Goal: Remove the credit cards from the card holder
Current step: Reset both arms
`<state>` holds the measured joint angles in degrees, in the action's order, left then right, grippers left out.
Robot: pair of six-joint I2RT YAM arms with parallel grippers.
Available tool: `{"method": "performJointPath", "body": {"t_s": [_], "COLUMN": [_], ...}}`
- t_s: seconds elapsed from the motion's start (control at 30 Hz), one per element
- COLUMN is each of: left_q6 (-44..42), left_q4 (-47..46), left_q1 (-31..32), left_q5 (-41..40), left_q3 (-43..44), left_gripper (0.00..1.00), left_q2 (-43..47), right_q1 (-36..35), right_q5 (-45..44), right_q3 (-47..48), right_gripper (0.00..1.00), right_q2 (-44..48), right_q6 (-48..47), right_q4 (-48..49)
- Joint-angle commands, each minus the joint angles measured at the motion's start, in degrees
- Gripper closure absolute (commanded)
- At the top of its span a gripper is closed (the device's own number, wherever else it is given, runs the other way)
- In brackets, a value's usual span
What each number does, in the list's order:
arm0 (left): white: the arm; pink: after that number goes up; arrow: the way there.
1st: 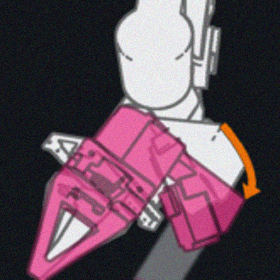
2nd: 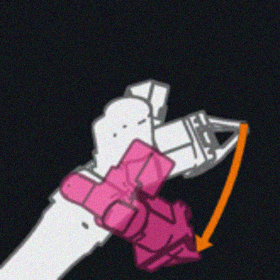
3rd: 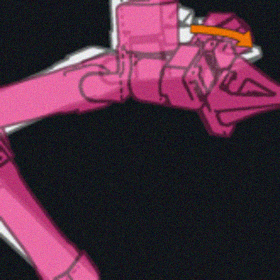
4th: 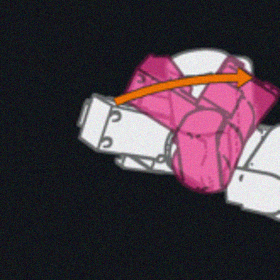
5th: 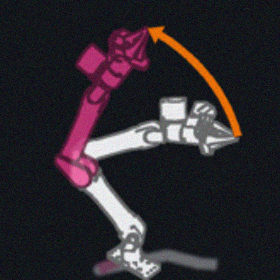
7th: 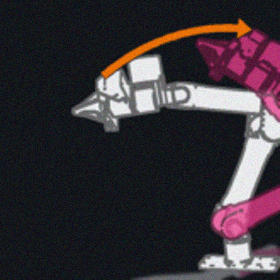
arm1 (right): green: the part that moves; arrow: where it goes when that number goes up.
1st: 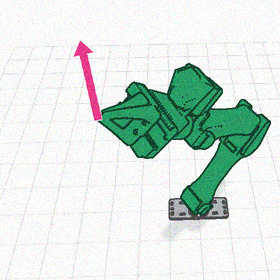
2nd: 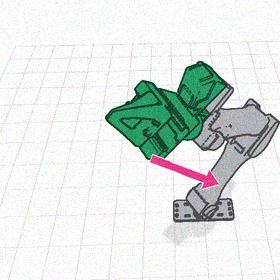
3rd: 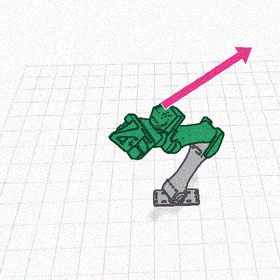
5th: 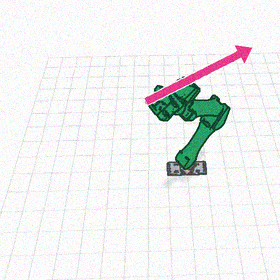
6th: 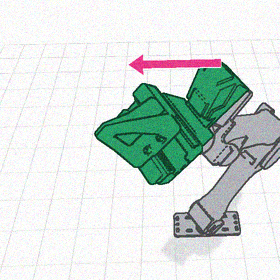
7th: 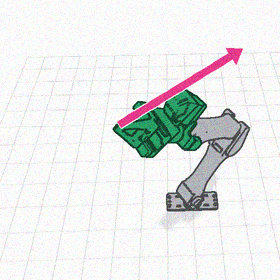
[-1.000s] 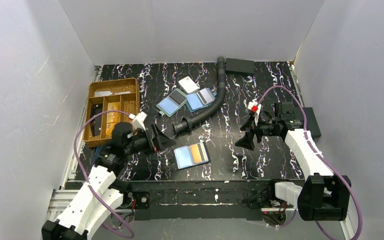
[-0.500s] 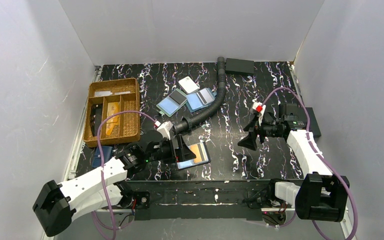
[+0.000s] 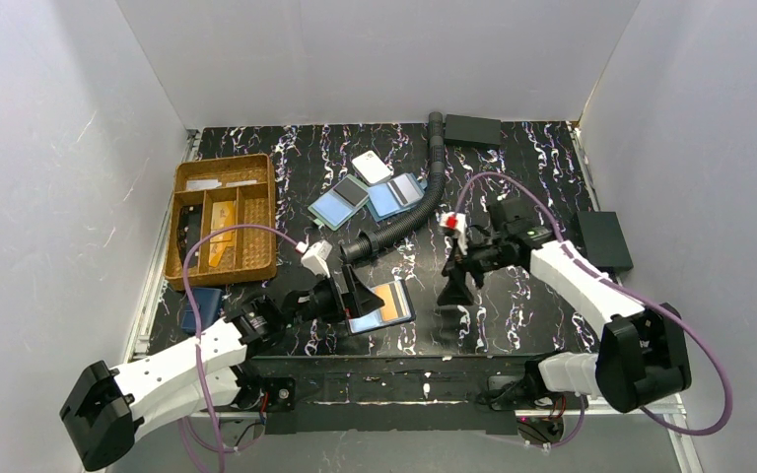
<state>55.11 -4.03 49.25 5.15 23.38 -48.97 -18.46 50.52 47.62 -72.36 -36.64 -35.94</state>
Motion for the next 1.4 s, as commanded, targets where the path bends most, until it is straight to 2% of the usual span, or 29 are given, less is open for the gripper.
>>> {"method": "performJointPath", "body": {"t_s": [0.0,0.3,0.43,0.47,0.6,0.7,0.93,1.0,1.1,1.23,1.37], "left_q6": [2.95,7.17,8.50,8.89,9.00,8.68,7.93,7.01,5.24,2.94,-0.06], "left_q4": [-5.88,-10.42,-14.15,-16.36,-18.25,-18.92,-19.60,-19.43,-18.36,-9.22,8.55], "left_q1": [0.15,0.11,0.14,0.22,0.26,0.23,0.23,0.23,0.24,0.23,0.24], "left_q5": [-2.50,-4.36,-4.10,-2.90,-2.53,-2.13,-1.38,-1.41,-2.43,-4.34,-8.88], "left_q3": [-2.13,-3.91,-4.52,-4.82,-5.15,-4.86,-4.22,-4.26,-5.27,-4.84,-0.51], "left_gripper": [0.03,0.08,0.14,0.20,0.27,0.31,0.35,0.36,0.37,0.36,0.36], "left_q2": [1.49,-1.97,-5.61,-8.77,-11.09,-12.58,-15.85,-15.78,-13.65,-9.07,-4.86], "right_q1": [-8.01,-10.83,-10.99,-10.99,-10.99,-10.99,-10.99,-10.94,-9.78,-6.40,-1.91], "right_q5": [-5.59,-4.83,-4.15,-3.52,-1.31,0.88,1.42,-0.23,-1.07,2.08,1.48], "right_q3": [4.19,5.83,2.16,-2.15,-5.85,-5.65,-4.64,-2.11,3.84,6.23,8.49], "right_gripper": [0.04,0.21,0.32,0.41,0.53,0.57,0.61,0.61,0.56,0.51,0.48], "right_q2": [-3.04,-13.91,-15.01,-14.50,-15.70,-17.70,-19.12,-18.89,-18.82,-17.56,-14.40], "right_q6": [13.20,30.81,41.37,48.20,54.43,54.83,51.50,44.24,29.08,17.40,5.73], "right_q4": [7.61,16.78,25.61,33.74,41.79,42.97,41.04,35.07,20.79,11.58,3.09]}}
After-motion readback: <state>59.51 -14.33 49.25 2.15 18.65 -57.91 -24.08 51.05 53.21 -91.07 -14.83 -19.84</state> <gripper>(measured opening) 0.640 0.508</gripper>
